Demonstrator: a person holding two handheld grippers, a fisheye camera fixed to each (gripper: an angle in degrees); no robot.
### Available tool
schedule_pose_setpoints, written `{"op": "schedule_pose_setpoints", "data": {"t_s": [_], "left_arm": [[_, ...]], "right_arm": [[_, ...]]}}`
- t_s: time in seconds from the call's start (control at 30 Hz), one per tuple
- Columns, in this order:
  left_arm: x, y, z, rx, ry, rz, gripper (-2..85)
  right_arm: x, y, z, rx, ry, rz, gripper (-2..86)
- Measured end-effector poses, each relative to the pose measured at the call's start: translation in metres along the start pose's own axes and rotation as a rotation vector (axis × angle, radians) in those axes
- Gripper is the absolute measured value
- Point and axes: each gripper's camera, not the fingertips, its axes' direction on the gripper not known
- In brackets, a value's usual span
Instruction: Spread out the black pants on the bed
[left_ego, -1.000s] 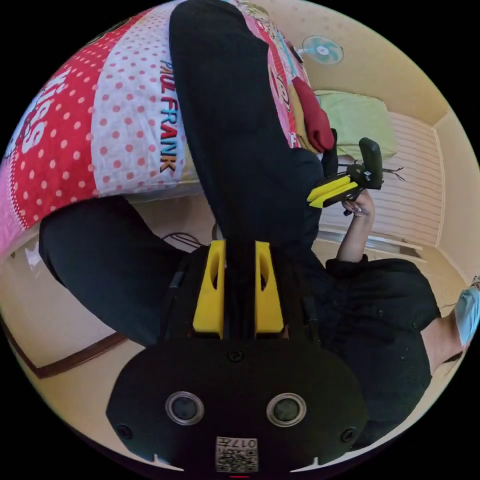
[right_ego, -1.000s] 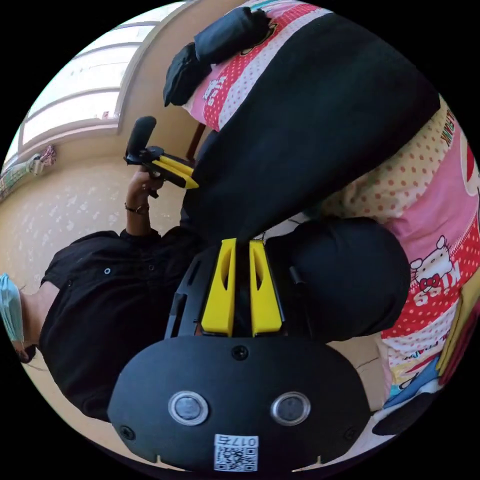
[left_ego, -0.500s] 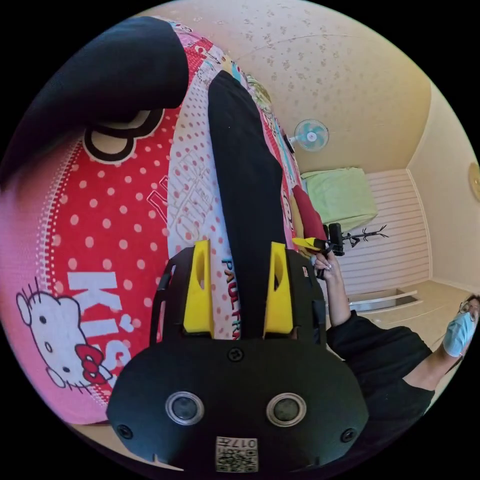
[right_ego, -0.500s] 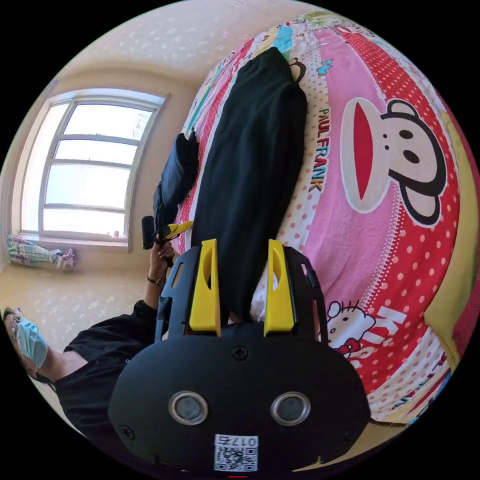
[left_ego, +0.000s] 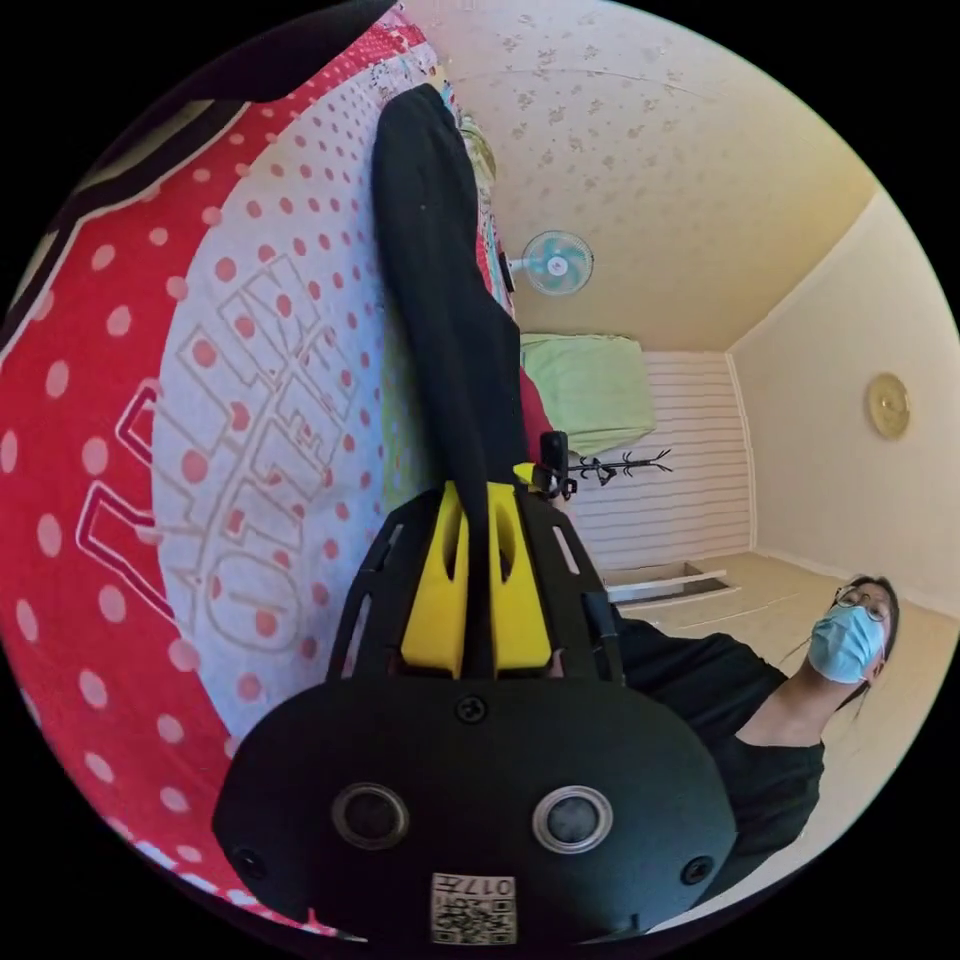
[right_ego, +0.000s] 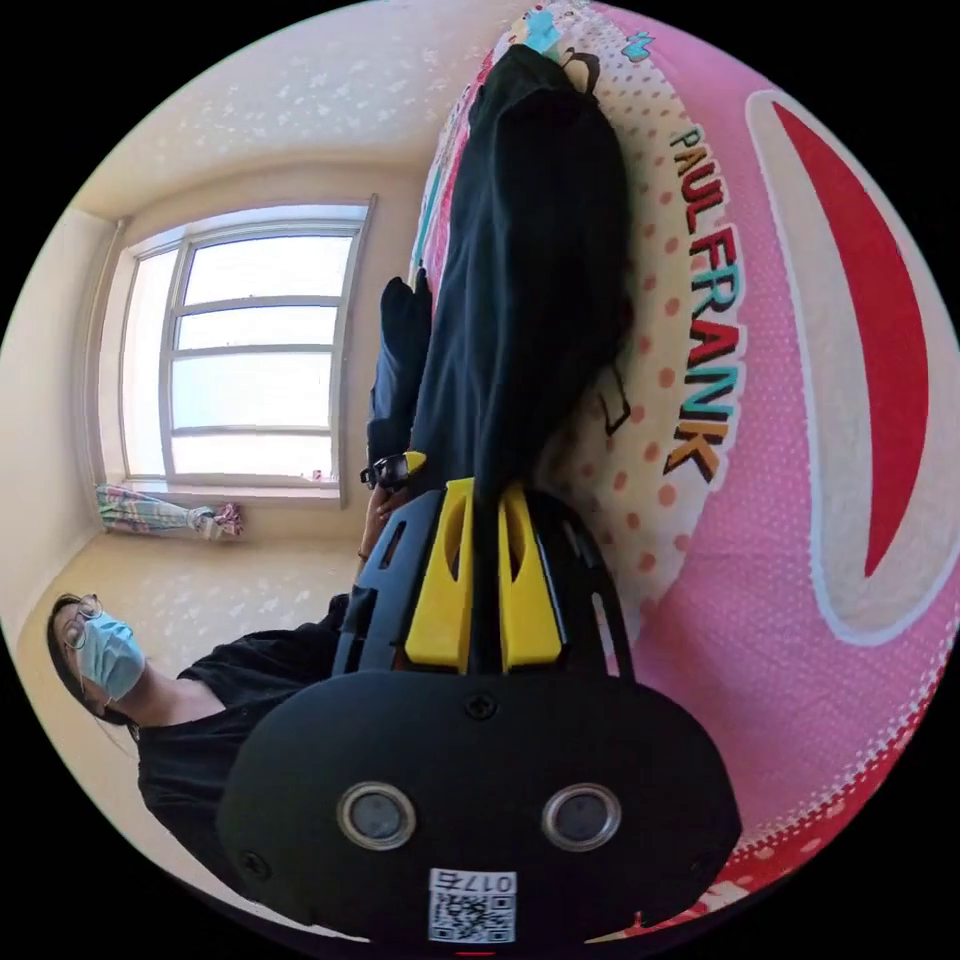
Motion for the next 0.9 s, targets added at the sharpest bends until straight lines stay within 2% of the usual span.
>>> {"op": "schedule_pose_setpoints", "data": {"t_s": [0.07,0.2,0.47,0.57,0.7,0.77,0.9], "left_arm": [[0.048,0.02,-0.009,0.007,0.08,0.104,1.5],[0.149,0.07,-0.029,0.03,0.088,0.291,0.8],[0.445,0.17,-0.07,0.109,0.085,0.842,0.6],[0.524,0.197,-0.08,0.155,0.153,0.939,0.7],[0.576,0.227,-0.088,0.263,0.077,1.044,0.7],[0.572,0.223,-0.096,0.375,-0.045,0.967,0.7],[0.518,0.166,-0.107,0.417,-0.053,0.772,0.8]], "right_arm": [[-0.039,0.014,-0.014,0.017,-0.049,-0.097,3.1],[-0.15,0.07,-0.047,0.062,-0.156,-0.332,1.6],[-0.414,0.153,-0.131,0.131,-0.239,-0.846,0.6],[-0.509,0.181,-0.163,0.151,-0.275,-1.022,0.5],[-0.585,0.194,-0.189,0.241,-0.238,-1.078,0.4],[-0.589,0.18,-0.19,0.258,-0.196,-1.04,0.4],[-0.543,0.109,-0.177,0.258,-0.099,-0.853,0.3]]}}
